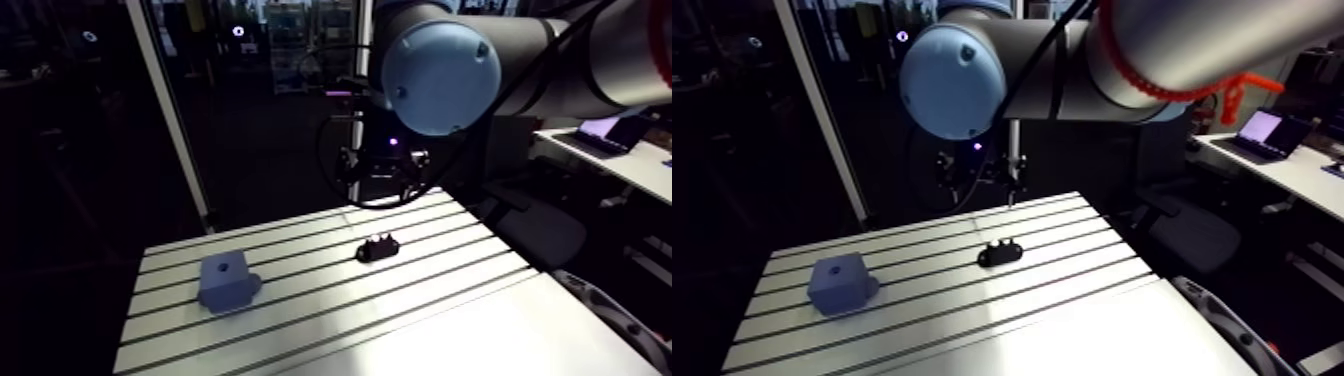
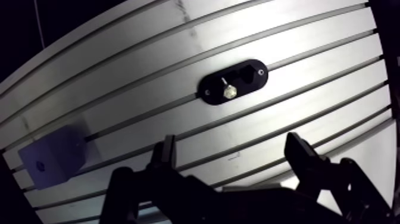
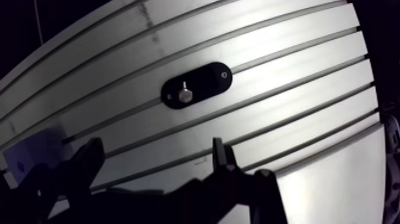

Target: Pick up the M10 bolt and insert it into the hex recess until seated.

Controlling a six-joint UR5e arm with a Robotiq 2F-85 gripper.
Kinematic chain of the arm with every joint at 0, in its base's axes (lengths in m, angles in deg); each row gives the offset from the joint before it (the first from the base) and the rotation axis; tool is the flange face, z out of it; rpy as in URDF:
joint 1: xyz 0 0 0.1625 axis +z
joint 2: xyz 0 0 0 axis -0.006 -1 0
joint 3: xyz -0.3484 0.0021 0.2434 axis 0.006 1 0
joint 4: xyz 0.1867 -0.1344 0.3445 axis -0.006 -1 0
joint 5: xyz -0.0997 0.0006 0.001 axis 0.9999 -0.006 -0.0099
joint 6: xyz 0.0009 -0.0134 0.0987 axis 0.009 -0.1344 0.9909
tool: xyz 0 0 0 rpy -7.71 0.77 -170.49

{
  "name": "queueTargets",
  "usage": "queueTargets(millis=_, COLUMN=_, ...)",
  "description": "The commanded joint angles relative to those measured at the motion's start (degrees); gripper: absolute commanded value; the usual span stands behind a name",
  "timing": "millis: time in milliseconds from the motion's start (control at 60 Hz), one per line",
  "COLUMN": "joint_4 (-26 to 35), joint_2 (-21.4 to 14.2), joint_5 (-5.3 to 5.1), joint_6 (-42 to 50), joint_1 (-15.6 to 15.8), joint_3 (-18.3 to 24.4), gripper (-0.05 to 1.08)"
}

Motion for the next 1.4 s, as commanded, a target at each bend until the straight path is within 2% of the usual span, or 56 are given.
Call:
queueTargets(millis=17, joint_4=-6.09, joint_2=3.32, joint_5=-3.29, joint_6=-3.31, joint_1=-1.8, joint_3=-0.98, gripper=0.04)
queueTargets(millis=183, joint_4=-7.52, joint_2=5.05, joint_5=-3.35, joint_6=-5.41, joint_1=-2.17, joint_3=-0.96, gripper=0.04)
queueTargets(millis=300, joint_4=-7.56, joint_2=5.44, joint_5=-2.94, joint_6=-5.5, joint_1=-2.18, joint_3=-1.13, gripper=0.05)
queueTargets(millis=467, joint_4=-7.87, joint_2=5.53, joint_5=-2.83, joint_6=-5.5, joint_1=-2.26, joint_3=-2.07, gripper=0.13)
queueTargets(millis=600, joint_4=-11.97, joint_2=6.45, joint_5=-2.75, joint_6=-6.57, joint_1=-2.26, joint_3=-3.24, gripper=0.27)
queueTargets(millis=817, joint_4=-13.08, joint_2=7.46, joint_5=-2.82, joint_6=-7.61, joint_1=-2.52, joint_3=-3.7, gripper=0.36)
queueTargets(millis=1400, joint_4=-13.61, joint_2=10.06, joint_5=-2.91, joint_6=-9.81, joint_1=-3.05, joint_3=-3.53, gripper=0.41)
